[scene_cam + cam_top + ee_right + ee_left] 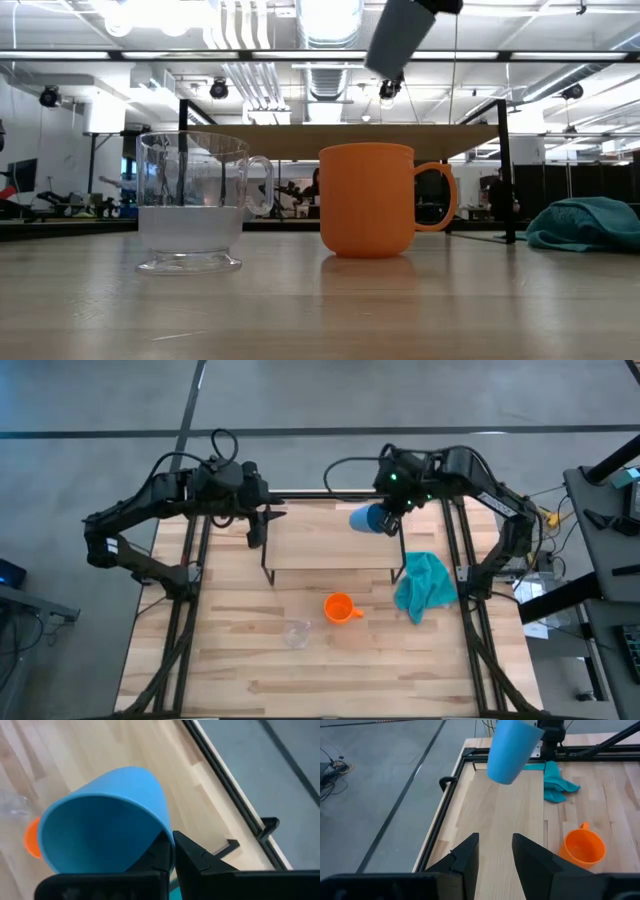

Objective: Stack small to large cups/mugs on shelf
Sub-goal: Put the blue cup onto the shelf

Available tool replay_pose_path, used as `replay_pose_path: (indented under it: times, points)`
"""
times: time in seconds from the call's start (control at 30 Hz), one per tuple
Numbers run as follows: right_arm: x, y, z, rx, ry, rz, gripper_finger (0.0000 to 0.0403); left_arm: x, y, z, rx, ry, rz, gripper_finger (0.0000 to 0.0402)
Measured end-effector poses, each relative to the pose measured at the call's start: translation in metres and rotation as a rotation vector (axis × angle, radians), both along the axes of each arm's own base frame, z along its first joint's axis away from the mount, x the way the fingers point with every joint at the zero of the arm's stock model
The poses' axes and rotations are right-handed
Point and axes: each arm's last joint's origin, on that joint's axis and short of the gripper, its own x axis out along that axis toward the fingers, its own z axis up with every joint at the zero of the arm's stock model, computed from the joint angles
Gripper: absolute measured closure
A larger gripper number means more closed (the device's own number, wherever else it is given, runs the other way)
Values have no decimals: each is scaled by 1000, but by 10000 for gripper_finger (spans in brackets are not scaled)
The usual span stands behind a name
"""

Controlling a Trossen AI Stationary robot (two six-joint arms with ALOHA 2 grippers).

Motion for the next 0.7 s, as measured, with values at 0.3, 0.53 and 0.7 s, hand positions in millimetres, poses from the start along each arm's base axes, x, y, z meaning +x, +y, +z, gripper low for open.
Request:
replay_pose_path:
  times: [0.3, 0.53, 0.7]
  points:
    - [-2, -22, -23, 80, 84, 15, 394, -5, -1, -2, -5, 24, 0, 297]
    - [1, -23, -36, 97, 138, 75, 394, -4, -1, -4, -9, 46, 0, 297]
    - [2, -24, -43, 131, 157, 108, 394, -3, -1, -5, -10, 49, 0, 297]
